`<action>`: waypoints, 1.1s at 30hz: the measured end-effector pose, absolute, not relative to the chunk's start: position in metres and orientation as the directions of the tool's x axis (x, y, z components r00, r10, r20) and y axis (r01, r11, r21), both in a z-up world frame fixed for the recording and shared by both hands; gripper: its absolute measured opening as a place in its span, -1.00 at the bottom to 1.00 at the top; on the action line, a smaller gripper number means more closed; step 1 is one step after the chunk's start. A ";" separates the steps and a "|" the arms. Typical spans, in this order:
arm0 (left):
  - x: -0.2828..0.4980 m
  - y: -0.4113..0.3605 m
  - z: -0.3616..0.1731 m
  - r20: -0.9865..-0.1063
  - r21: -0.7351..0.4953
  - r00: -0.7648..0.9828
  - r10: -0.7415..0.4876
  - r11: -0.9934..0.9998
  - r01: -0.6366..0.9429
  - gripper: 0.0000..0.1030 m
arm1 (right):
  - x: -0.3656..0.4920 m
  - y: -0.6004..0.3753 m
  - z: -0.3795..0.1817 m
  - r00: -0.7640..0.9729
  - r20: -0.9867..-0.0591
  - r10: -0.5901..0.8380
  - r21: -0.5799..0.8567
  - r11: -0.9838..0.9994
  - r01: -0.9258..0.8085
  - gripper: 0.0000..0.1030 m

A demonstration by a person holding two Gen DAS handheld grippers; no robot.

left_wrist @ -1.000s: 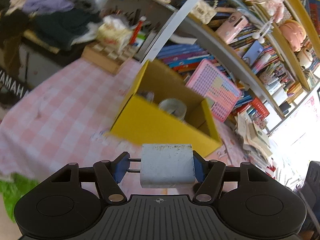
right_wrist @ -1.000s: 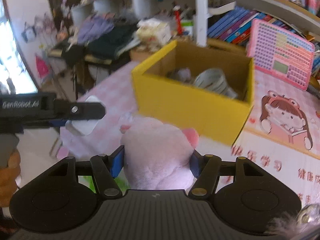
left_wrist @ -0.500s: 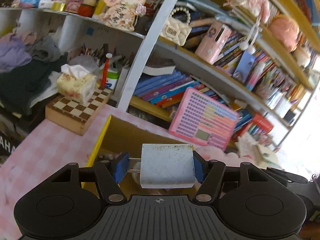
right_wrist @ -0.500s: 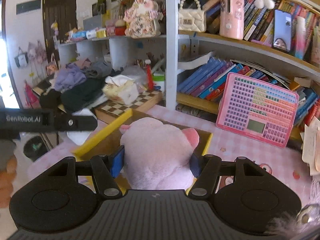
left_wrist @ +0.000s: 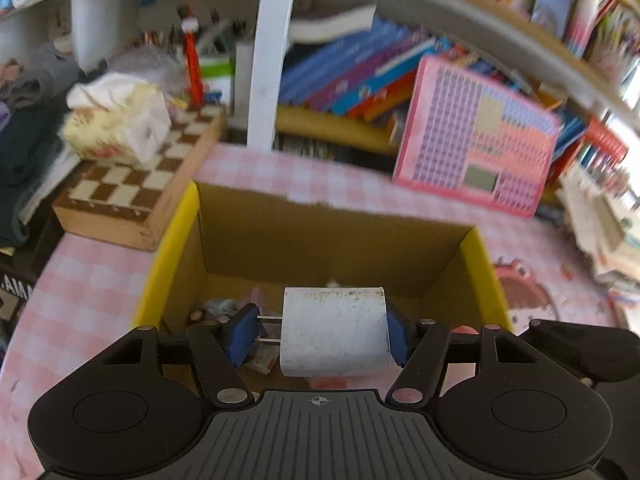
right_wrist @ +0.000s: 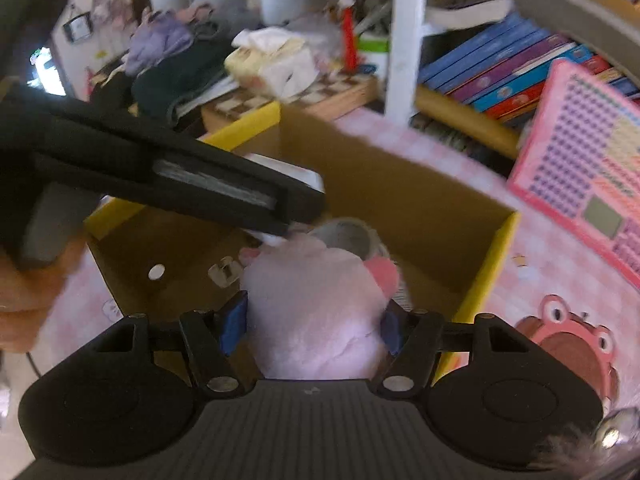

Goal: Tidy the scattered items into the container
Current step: 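Lower the plush and charger block into the box and open both tools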

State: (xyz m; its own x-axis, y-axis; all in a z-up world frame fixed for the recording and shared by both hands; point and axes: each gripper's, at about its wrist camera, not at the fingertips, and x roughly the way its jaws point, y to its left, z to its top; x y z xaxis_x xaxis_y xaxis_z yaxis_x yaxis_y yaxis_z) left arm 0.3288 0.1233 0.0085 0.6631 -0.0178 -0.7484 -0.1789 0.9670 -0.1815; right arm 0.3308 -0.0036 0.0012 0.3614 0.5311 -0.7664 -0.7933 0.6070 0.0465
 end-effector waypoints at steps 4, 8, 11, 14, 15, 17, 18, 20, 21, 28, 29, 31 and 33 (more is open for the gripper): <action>0.343 0.129 0.000 -0.764 -0.199 0.645 -0.017 0.957 -0.211 0.25 | 0.340 0.004 -0.002 0.315 -0.780 0.540 0.056 0.563 -0.825 0.29; 0.354 0.132 -0.004 -0.785 -0.185 0.620 -0.005 0.956 -0.227 0.25 | 0.349 0.006 -0.007 0.265 -0.784 0.562 0.117 0.552 -0.825 0.33; 0.362 0.131 -0.009 -0.803 -0.163 0.596 0.010 0.958 -0.235 0.25 | 0.353 0.008 -0.011 0.234 -0.790 0.566 0.149 0.548 -0.823 0.35; 0.368 0.130 -0.016 -0.822 -0.143 0.569 0.023 0.959 -0.245 0.25 | 0.355 0.011 -0.012 0.220 -0.789 0.574 0.167 0.545 -0.822 0.34; 0.369 0.130 -0.019 -0.829 -0.143 0.558 0.024 0.957 -0.253 0.25 | 0.355 0.011 -0.013 0.216 -0.789 0.575 0.171 0.543 -0.822 0.36; 0.370 0.130 -0.021 -0.834 -0.143 0.551 0.024 0.955 -0.258 0.26 | 0.356 0.010 -0.014 0.205 -0.789 0.579 0.185 0.542 -0.819 0.38; 0.371 0.129 -0.021 -0.838 -0.141 0.545 0.024 0.956 -0.258 0.26 | 0.356 0.009 -0.014 0.203 -0.786 0.584 0.191 0.542 -0.819 0.39; 0.373 0.129 -0.022 -0.843 -0.138 0.537 0.017 0.959 -0.247 0.28 | 0.356 0.008 -0.015 0.200 -0.783 0.589 0.196 0.539 -0.819 0.43; 0.373 0.128 -0.022 -0.845 -0.135 0.534 0.015 0.961 -0.241 0.32 | 0.356 0.008 -0.015 0.200 -0.783 0.589 0.196 0.538 -0.820 0.48; 0.367 0.135 -0.018 -0.832 -0.130 0.554 0.029 0.961 -0.245 0.41 | 0.356 0.005 -0.015 0.194 -0.769 0.610 0.217 0.533 -0.818 0.62; 0.363 0.137 -0.016 -0.825 -0.141 0.565 0.020 0.961 -0.240 0.41 | 0.355 0.005 -0.014 0.196 -0.767 0.611 0.217 0.534 -0.817 0.62; 0.356 0.138 -0.009 -0.812 -0.153 0.584 0.012 0.961 -0.232 0.42 | 0.353 0.005 -0.012 0.205 -0.763 0.613 0.216 0.541 -0.813 0.62; 0.349 0.139 -0.003 -0.799 -0.158 0.602 0.008 0.962 -0.222 0.44 | 0.350 0.003 -0.008 0.217 -0.758 0.616 0.217 0.550 -0.806 0.62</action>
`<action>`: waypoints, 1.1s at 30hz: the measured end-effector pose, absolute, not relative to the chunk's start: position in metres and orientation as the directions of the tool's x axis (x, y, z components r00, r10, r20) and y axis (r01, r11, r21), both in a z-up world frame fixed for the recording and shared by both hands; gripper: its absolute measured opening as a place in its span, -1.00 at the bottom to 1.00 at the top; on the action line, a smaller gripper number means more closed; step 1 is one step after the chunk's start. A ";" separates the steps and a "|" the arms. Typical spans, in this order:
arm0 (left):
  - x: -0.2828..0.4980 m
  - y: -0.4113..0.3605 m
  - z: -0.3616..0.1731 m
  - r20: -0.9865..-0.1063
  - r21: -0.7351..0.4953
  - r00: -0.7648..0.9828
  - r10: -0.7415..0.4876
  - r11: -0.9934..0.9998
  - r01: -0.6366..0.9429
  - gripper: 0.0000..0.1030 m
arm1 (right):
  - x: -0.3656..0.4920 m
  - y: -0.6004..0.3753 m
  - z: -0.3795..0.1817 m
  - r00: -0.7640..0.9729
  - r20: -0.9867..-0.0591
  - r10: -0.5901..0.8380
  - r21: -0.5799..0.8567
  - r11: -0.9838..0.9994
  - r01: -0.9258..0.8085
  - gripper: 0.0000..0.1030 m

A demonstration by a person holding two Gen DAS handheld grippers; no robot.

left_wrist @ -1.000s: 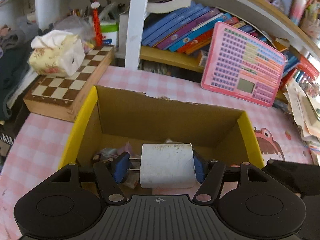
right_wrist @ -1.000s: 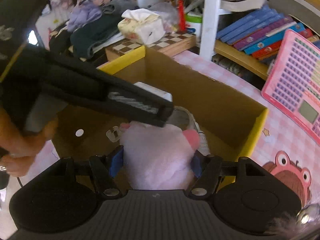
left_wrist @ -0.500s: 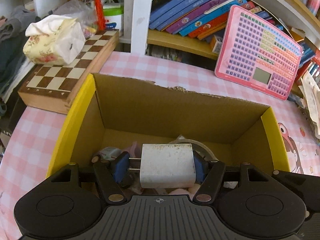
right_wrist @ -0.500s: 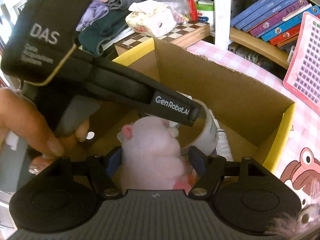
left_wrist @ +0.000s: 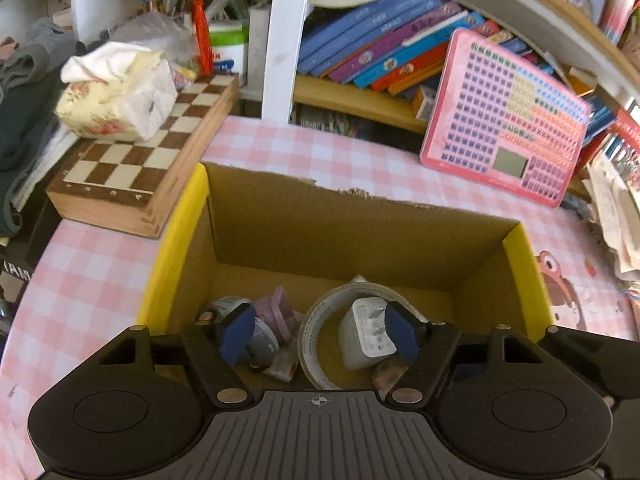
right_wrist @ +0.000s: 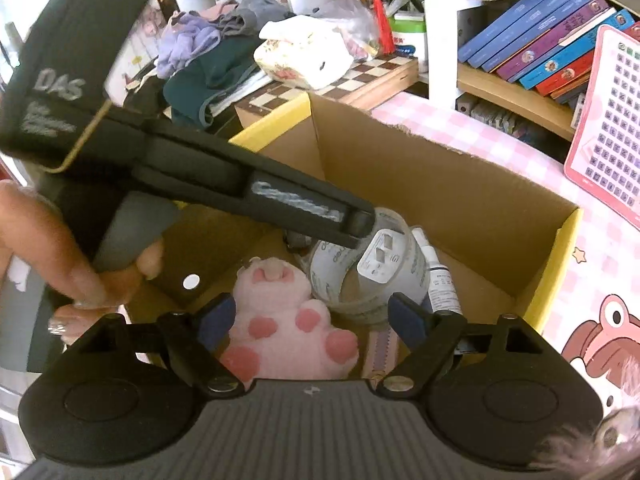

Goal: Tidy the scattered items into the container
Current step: 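Lower the plush and charger block into the box and open both tools, then withdraw both tools up and back from the yellow box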

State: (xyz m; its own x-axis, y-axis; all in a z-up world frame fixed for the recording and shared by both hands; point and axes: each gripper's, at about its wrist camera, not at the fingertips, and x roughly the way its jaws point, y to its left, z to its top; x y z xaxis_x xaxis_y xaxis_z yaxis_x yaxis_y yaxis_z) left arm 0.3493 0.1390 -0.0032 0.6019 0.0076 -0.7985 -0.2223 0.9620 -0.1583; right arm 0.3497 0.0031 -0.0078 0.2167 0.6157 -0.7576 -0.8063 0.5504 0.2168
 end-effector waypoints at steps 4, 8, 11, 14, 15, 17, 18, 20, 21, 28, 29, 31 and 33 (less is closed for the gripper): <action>0.333 0.140 0.008 -0.773 -0.173 0.635 -0.005 0.964 -0.204 0.45 | 0.341 -0.002 0.004 0.259 -0.748 0.610 0.207 0.586 -0.783 0.63; 0.313 0.139 0.020 -0.746 -0.185 0.666 -0.025 0.968 -0.170 0.45 | 0.326 -0.008 0.016 0.315 -0.738 0.596 0.195 0.636 -0.747 0.63; 0.292 0.136 0.032 -0.719 -0.180 0.694 -0.040 0.975 -0.130 0.47 | 0.307 -0.017 0.031 0.384 -0.715 0.584 0.158 0.670 -0.725 0.63; 0.267 0.132 0.044 -0.686 -0.165 0.726 -0.046 0.982 -0.094 0.60 | 0.288 -0.032 0.044 0.454 -0.684 0.571 0.128 0.707 -0.696 0.62; 0.258 0.130 0.047 -0.676 -0.161 0.735 -0.051 0.984 -0.079 0.60 | 0.281 -0.037 0.048 0.471 -0.676 0.566 0.129 0.721 -0.681 0.62; 0.240 0.127 0.053 -0.659 -0.153 0.748 -0.078 0.988 -0.032 0.60 | 0.268 -0.046 0.053 0.500 -0.664 0.556 0.136 0.748 -0.650 0.62; 0.232 0.124 0.056 -0.651 -0.146 0.754 -0.081 0.989 -0.020 0.60 | 0.261 -0.049 0.055 0.514 -0.659 0.549 0.135 0.759 -0.637 0.62; 0.214 0.120 0.061 -0.634 -0.130 0.769 -0.082 0.992 -0.001 0.61 | 0.244 -0.054 0.059 0.540 -0.649 0.536 0.124 0.775 -0.619 0.62; 0.204 0.119 0.063 -0.626 -0.122 0.776 -0.078 0.993 0.001 0.62 | 0.234 -0.055 0.061 0.555 -0.644 0.527 0.116 0.784 -0.610 0.62; 0.130 0.109 0.069 -0.573 -0.033 0.819 -0.028 0.999 0.011 0.81 | 0.166 -0.059 0.063 0.655 -0.605 0.453 0.041 0.840 -0.542 0.62; 0.120 0.108 0.068 -0.573 -0.016 0.819 -0.017 1.000 0.010 0.81 | 0.157 -0.059 0.062 0.666 -0.603 0.440 0.032 0.847 -0.531 0.62; 0.102 0.107 0.065 -0.571 -0.002 0.821 -0.009 1.000 0.009 0.82 | 0.137 -0.060 0.057 0.678 -0.604 0.419 0.026 0.861 -0.508 0.62; 0.086 0.106 0.062 -0.572 0.006 0.820 0.003 1.000 0.000 0.88 | 0.119 -0.063 0.052 0.688 -0.607 0.398 0.023 0.874 -0.486 0.63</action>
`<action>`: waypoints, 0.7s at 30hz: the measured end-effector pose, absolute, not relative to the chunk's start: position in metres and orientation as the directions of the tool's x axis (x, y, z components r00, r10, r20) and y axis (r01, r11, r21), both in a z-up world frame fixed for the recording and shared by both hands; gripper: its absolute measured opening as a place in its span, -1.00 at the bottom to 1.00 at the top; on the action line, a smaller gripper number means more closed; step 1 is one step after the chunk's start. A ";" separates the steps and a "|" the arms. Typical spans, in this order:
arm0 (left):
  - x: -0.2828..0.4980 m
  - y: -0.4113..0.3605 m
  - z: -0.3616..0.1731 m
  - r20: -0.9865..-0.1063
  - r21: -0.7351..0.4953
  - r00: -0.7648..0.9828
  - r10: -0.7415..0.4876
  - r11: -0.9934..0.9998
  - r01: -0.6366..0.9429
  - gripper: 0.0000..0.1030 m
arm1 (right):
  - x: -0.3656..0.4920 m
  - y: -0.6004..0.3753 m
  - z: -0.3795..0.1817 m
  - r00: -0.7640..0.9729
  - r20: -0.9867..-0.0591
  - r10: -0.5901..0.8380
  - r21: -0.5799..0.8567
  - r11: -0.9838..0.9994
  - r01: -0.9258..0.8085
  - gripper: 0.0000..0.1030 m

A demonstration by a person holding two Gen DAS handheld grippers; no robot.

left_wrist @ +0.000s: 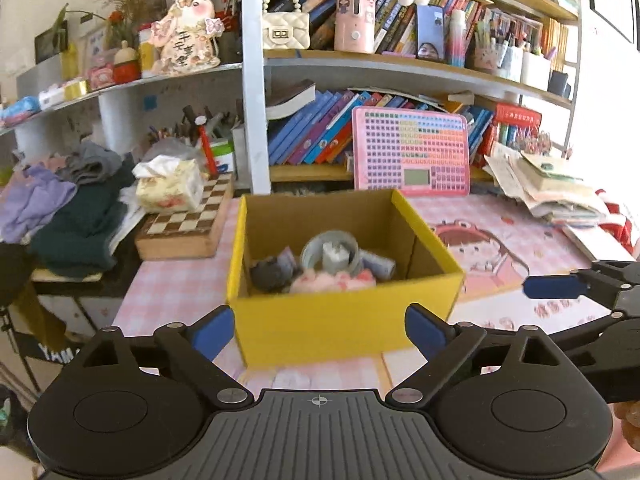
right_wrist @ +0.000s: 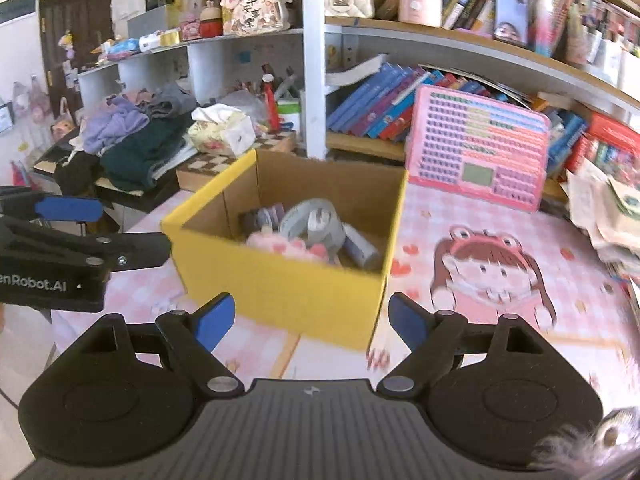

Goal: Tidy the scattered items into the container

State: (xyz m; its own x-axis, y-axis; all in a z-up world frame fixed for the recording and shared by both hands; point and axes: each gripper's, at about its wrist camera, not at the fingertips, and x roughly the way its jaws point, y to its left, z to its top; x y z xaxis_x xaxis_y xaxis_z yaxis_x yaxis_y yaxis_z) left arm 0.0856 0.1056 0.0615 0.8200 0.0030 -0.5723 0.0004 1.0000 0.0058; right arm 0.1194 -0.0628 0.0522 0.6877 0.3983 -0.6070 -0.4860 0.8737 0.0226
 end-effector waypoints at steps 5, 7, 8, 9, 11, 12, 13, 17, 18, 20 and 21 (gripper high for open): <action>0.052 0.100 0.046 -0.578 0.035 0.815 0.043 0.999 -0.027 0.92 | 0.076 -0.070 0.038 0.719 -0.609 0.335 -0.008 0.904 -0.428 0.66; 0.042 0.098 0.039 -0.594 0.041 0.803 0.042 0.999 -0.023 0.92 | 0.061 -0.074 0.032 0.716 -0.622 0.317 -0.014 0.910 -0.415 0.67; 0.038 0.097 0.035 -0.604 0.041 0.796 0.040 0.999 -0.019 0.92 | 0.055 -0.076 0.030 0.714 -0.628 0.308 -0.019 0.912 -0.410 0.67; 0.034 0.096 0.031 -0.613 0.040 0.789 0.039 0.999 -0.019 0.92 | 0.049 -0.079 0.027 0.713 -0.635 0.298 -0.026 0.914 -0.405 0.67; 0.026 0.095 0.025 -0.627 0.030 0.778 0.034 0.999 -0.020 0.92 | 0.039 -0.083 0.023 0.708 -0.646 0.283 -0.032 0.918 -0.396 0.68; 0.022 0.094 0.022 -0.632 0.025 0.774 0.030 1.000 -0.019 0.92 | 0.034 -0.085 0.021 0.706 -0.651 0.278 -0.031 0.920 -0.390 0.68; 0.019 0.093 0.019 -0.637 0.021 0.771 0.029 1.000 -0.020 0.92 | 0.030 -0.087 0.020 0.704 -0.655 0.273 -0.029 0.923 -0.384 0.68; 0.005 0.088 0.010 -0.651 -0.002 0.759 0.026 0.999 -0.036 0.92 | 0.016 -0.093 0.015 0.697 -0.669 0.258 -0.022 0.930 -0.366 0.71; 0.001 0.087 0.008 -0.654 -0.011 0.756 0.024 0.999 -0.042 0.92 | 0.013 -0.094 0.014 0.697 -0.670 0.256 -0.024 0.931 -0.365 0.75; -0.004 0.084 0.003 -0.663 -0.025 0.748 0.013 0.999 -0.039 0.92 | 0.007 -0.094 0.012 0.698 -0.671 0.250 -0.033 0.930 -0.365 0.76; -0.005 0.082 0.001 -0.669 -0.020 0.743 0.013 0.999 -0.036 0.92 | 0.004 -0.093 0.012 0.699 -0.671 0.247 -0.040 0.929 -0.367 0.77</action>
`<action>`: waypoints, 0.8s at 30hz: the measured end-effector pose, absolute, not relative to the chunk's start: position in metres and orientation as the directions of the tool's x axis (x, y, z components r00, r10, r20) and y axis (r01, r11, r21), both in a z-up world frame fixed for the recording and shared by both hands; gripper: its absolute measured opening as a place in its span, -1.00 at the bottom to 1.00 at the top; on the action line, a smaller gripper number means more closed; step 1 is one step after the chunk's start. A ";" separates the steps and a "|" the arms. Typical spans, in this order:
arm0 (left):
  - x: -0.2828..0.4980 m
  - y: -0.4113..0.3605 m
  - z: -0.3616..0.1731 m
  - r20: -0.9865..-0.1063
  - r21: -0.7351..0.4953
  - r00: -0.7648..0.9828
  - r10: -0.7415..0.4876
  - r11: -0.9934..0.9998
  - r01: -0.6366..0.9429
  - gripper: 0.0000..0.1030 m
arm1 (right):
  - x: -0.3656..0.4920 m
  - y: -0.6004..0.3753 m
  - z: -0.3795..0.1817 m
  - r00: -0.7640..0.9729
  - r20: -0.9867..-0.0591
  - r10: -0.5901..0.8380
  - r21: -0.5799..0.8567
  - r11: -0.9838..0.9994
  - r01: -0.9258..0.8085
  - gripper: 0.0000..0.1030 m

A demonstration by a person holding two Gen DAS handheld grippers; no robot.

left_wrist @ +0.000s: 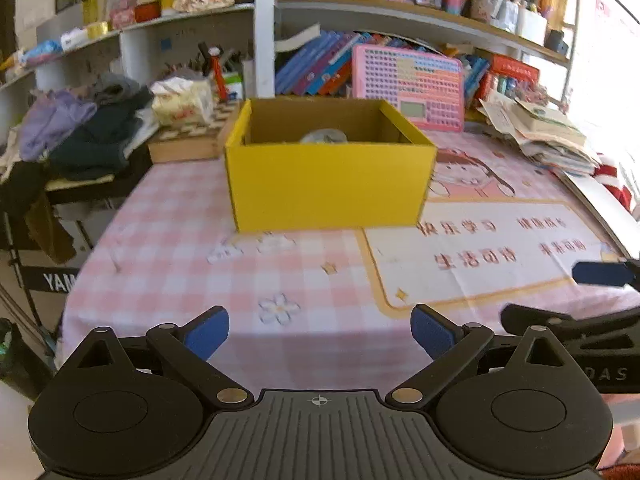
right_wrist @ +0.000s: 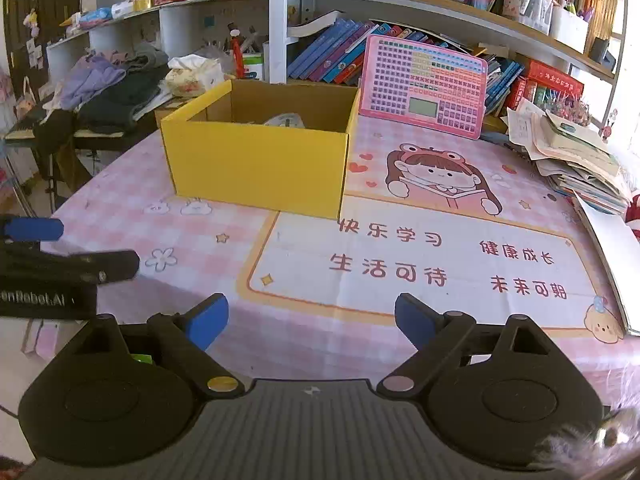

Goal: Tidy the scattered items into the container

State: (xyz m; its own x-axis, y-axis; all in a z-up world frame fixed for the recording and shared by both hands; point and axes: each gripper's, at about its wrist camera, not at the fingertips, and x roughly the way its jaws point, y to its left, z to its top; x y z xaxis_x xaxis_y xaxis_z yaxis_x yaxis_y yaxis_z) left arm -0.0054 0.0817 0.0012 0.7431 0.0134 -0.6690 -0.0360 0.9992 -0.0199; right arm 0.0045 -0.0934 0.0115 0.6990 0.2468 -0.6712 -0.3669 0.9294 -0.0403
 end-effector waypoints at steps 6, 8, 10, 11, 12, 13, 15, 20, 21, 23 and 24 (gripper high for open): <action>-0.007 0.077 0.000 -0.672 0.012 0.739 0.033 0.999 -0.034 0.92 | 0.002 -0.094 0.011 0.696 -0.678 0.239 -0.042 0.932 -0.361 0.89; -0.008 0.077 -0.001 -0.677 0.012 0.736 0.030 0.999 -0.031 0.92 | 0.002 -0.095 0.011 0.694 -0.678 0.240 -0.035 0.933 -0.357 0.89; -0.009 0.078 0.000 -0.678 0.007 0.735 0.028 0.999 -0.031 0.92 | 0.002 -0.095 0.010 0.691 -0.683 0.239 -0.031 0.935 -0.354 0.89; -0.010 0.079 0.000 -0.677 0.009 0.735 0.029 0.999 -0.032 0.92 | 0.002 -0.095 0.010 0.689 -0.685 0.238 -0.031 0.935 -0.354 0.89; -0.011 0.079 0.001 -0.677 0.012 0.735 0.032 0.999 -0.032 0.92 | 0.001 -0.095 0.010 0.687 -0.687 0.237 -0.031 0.935 -0.354 0.89; -0.012 0.079 0.001 -0.677 0.015 0.735 0.035 0.999 -0.034 0.92 | 0.000 -0.095 0.010 0.686 -0.688 0.237 -0.031 0.935 -0.354 0.90; -0.013 0.080 0.001 -0.677 0.017 0.735 0.038 0.999 -0.036 0.93 | 0.000 -0.094 0.010 0.686 -0.688 0.237 -0.031 0.935 -0.354 0.90; -0.015 0.079 -0.001 -0.689 0.041 0.722 0.065 0.998 -0.051 0.95 | -0.002 -0.091 0.008 0.681 -0.694 0.233 -0.039 0.933 -0.359 0.91; -0.015 0.079 -0.002 -0.693 0.039 0.718 0.066 0.998 -0.054 0.97 | -0.003 -0.090 0.008 0.681 -0.695 0.232 -0.041 0.932 -0.360 0.92; -0.015 0.081 -0.002 -0.694 0.035 0.716 0.068 0.998 -0.060 0.97 | -0.004 -0.090 0.008 0.682 -0.694 0.231 -0.044 0.931 -0.361 0.92; -0.016 0.082 -0.001 -0.692 0.033 0.718 0.069 0.997 -0.064 0.98 | -0.004 -0.089 0.009 0.683 -0.693 0.231 -0.045 0.931 -0.362 0.92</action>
State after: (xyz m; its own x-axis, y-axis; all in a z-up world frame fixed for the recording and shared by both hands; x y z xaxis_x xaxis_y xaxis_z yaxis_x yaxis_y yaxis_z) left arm -0.0162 0.0822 -0.0013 0.7181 0.0690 -0.6925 -0.0639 0.9974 0.0330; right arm -0.0043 -0.0892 0.0088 0.6825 0.2314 -0.6933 -0.3616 0.9312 -0.0452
